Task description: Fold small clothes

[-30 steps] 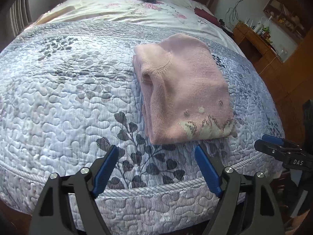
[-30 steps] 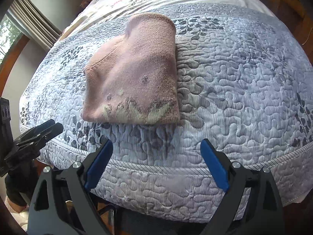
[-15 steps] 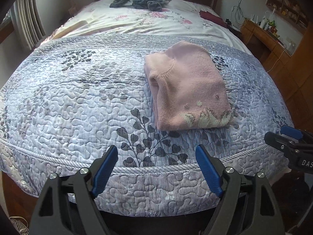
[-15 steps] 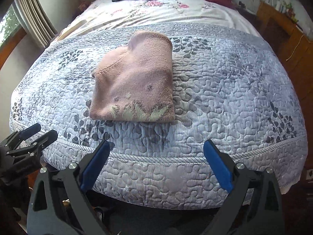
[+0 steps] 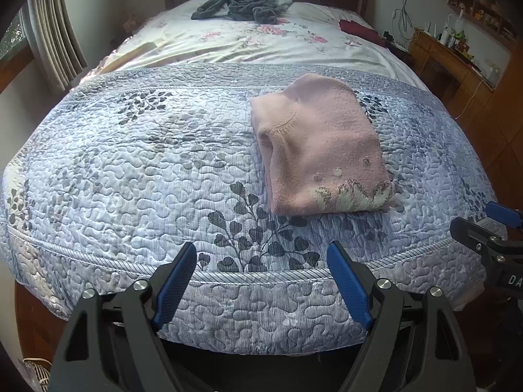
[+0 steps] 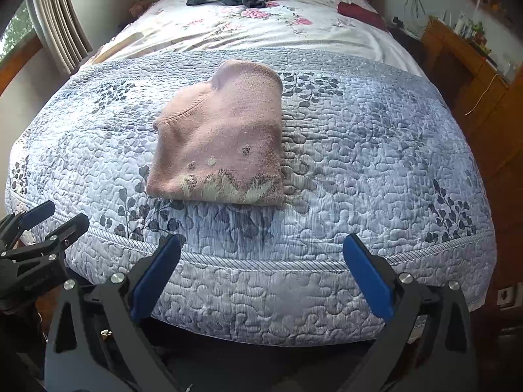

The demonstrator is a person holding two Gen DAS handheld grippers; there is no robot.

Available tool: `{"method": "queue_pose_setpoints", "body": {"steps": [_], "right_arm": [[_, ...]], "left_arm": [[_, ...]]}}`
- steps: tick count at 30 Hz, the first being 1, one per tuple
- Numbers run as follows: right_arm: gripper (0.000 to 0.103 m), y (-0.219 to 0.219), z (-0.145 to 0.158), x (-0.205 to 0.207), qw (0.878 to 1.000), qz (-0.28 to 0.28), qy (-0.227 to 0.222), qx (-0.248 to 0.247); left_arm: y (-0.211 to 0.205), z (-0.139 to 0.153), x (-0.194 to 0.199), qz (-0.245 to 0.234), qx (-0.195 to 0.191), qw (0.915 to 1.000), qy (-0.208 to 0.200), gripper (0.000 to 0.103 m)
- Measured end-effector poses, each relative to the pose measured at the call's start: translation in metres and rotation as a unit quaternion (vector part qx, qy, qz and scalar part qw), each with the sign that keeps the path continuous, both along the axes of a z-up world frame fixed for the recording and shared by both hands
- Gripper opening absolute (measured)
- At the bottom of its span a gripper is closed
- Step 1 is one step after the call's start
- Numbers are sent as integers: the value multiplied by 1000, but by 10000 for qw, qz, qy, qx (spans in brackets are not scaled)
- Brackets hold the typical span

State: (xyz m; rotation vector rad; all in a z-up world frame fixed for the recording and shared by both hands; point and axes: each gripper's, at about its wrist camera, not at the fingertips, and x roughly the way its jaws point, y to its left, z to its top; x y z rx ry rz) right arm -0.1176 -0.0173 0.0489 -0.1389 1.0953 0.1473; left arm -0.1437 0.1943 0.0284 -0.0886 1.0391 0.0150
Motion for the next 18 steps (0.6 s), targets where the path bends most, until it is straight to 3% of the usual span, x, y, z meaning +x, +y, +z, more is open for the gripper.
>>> {"method": "queue_pose_setpoints", "body": {"steps": [18], "right_arm": [[100,-4,-11,8,9995,-247,114,-169]], "left_arm": [[-2,-4,3,-3,49,10000,55,82]]}}
